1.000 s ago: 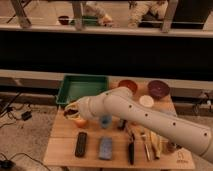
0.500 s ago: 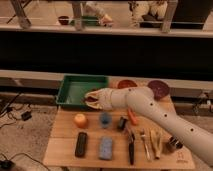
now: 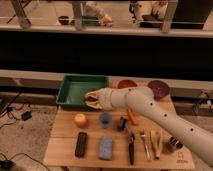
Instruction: Place grapes in red bowl
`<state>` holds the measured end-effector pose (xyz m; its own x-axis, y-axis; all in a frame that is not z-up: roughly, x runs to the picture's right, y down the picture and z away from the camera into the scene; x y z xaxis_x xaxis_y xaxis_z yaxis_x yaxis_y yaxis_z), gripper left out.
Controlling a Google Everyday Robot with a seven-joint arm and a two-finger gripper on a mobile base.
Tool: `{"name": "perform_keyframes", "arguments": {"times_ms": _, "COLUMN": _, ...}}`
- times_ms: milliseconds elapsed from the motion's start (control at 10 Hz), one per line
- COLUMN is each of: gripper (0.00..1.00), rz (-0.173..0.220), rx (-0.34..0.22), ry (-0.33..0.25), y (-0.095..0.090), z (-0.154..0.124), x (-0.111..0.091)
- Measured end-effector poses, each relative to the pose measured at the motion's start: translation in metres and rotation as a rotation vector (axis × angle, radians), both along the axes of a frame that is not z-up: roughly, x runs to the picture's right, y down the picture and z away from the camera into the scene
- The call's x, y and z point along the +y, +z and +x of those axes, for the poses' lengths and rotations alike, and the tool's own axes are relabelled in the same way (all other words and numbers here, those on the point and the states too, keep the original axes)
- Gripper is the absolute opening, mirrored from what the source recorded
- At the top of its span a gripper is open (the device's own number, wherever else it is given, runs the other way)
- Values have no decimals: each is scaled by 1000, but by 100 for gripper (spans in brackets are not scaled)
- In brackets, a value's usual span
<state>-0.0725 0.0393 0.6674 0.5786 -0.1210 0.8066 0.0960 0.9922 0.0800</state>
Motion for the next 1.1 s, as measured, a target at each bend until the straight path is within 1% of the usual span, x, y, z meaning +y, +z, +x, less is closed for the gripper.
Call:
{"name": "perform_keyframes", "arguments": {"times_ms": 200, "gripper": 0, "rz": 8, "rx": 4, "ry": 3, "y": 0, "z": 0, "x": -1}}
{"name": "perform_keyframes", "arguments": {"times_ms": 300, "gripper": 0, "rz": 18, "rx": 12, "ry": 15, "y": 1, "z": 4, "x": -7}}
{"name": "perform_keyframes", "arguments": {"times_ms": 500, "gripper": 0, "rz": 47, "rx": 29, "ry": 52, "y": 9, "z": 18, "x": -31}}
{"name": "perform_keyframes", "arguments": {"times_ms": 900, "gripper": 0, "rz": 106, "rx": 66, "ry": 138, "y": 24, "z": 53, "x": -67}}
{"name": "perform_keyframes", "arguments": {"times_ms": 1100, "gripper": 0, "rz": 123, "rx": 84, "ry": 202, "y": 36, "z": 78, "x": -82}}
